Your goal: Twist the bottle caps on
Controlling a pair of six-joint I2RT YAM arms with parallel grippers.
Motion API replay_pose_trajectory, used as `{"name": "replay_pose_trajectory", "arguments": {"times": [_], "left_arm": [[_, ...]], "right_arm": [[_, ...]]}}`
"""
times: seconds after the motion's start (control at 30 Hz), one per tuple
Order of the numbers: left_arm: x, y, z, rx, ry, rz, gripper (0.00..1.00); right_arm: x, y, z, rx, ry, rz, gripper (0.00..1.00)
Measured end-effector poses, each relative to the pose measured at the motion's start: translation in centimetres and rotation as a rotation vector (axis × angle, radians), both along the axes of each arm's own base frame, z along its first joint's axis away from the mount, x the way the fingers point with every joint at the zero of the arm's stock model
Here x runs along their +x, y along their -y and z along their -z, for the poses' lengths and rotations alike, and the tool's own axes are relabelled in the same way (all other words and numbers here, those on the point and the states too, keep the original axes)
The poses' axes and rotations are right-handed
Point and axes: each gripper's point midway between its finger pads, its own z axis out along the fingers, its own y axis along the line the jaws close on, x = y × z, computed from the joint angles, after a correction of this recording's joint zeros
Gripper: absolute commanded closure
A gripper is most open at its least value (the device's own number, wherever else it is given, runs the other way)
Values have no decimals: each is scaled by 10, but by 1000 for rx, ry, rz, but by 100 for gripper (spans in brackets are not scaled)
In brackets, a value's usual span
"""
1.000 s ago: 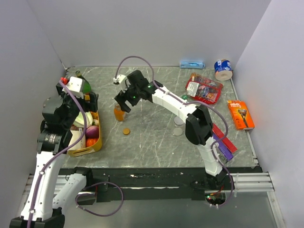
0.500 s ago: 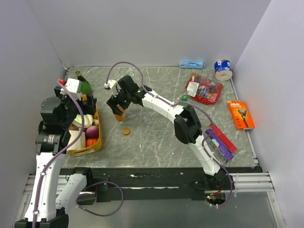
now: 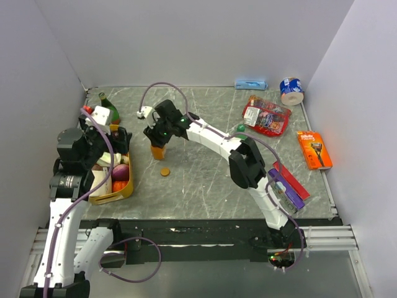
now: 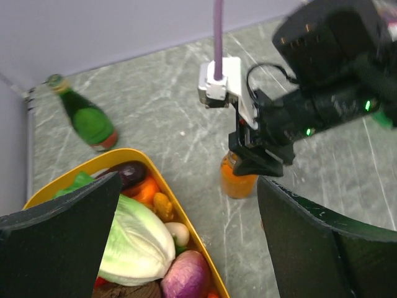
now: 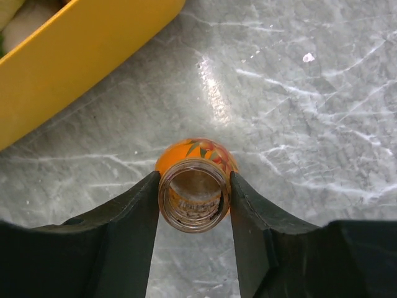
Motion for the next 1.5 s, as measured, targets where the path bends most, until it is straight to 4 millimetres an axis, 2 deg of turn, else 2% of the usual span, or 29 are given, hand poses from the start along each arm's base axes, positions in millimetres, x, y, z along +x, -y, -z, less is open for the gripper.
{"name": "replay_pose_trajectory", "arguments": {"times": [0.07, 0.17, 0.27, 0.37, 0.43, 0.53, 0.6, 0.7, 0.8, 0.9, 1.13, 1.3, 1.5], "left_arm": [[-2, 7, 9, 17, -12, 55, 4], [-10, 22, 32, 38, -40, 164, 4], [-19, 41, 57, 33, -79, 294, 4], [-23, 60, 73, -12, -99, 403, 4], [-22, 78, 76, -59, -115, 482, 4], [-21, 107, 76, -85, -122, 605, 4], [-25, 128, 76, -92, -123, 685, 4], [-32, 150, 71, -100, -106, 762, 4], [-33, 164, 60, -111, -83, 802, 4], [-32, 169, 55, -122, -71, 816, 4], [-35, 179, 60, -133, -98, 856, 3], [-38, 184, 60, -136, -107, 887, 2], [-40, 187, 57, -130, -98, 912, 12]], "right_arm": [[-7, 13, -1, -19, -23, -4, 82], [-24, 38, -15, -20, -85, -19, 84], [-31, 76, -61, 49, -129, -23, 85], [-28, 112, -134, 177, -83, -23, 87], [-36, 130, -180, 248, -31, -33, 86], [-62, 133, -222, 317, 11, -97, 87], [-81, 130, -235, 338, 14, -142, 87], [-97, 124, -234, 338, -14, -182, 87], [-102, 126, -225, 317, -49, -182, 86], [-105, 125, -219, 305, -63, -185, 86], [-120, 119, -205, 290, -116, -204, 85], [-131, 114, -211, 305, -120, -227, 85], [-135, 113, -219, 325, -113, -235, 85]]}}
